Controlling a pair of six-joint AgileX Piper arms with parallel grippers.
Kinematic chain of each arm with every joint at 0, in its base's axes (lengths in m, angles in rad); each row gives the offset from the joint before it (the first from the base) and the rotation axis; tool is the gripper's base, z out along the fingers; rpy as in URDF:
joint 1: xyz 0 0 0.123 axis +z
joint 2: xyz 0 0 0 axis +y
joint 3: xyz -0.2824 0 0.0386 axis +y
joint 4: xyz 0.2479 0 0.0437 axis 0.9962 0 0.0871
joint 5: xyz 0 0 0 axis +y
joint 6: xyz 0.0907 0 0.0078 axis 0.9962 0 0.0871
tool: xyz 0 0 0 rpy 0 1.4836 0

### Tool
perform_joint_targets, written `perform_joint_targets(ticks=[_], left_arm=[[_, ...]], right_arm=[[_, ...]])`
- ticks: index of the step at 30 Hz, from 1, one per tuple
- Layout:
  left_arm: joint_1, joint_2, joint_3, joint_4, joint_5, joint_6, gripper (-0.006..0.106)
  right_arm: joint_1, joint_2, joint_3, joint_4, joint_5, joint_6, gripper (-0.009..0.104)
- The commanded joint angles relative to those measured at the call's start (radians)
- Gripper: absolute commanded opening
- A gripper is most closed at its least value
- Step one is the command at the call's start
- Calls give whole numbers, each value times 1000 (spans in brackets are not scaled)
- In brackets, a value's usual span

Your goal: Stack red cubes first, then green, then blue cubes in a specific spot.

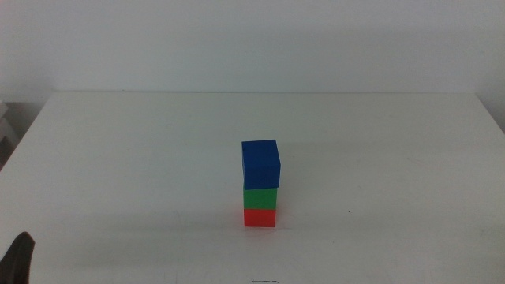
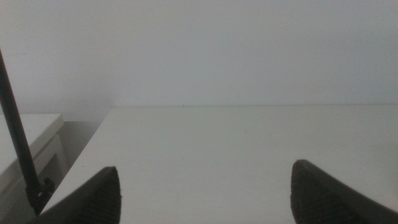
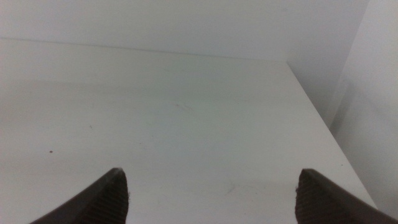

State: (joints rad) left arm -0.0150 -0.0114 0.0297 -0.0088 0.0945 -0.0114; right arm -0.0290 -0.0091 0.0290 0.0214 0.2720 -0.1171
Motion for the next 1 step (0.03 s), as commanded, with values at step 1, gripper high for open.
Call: perform_joint_targets(ticks=[1], left_arm=[[1,-20,-4,-9,-83,-13,93]], right_arm=[[-7,-23,-19,-9,-78,-11,94]])
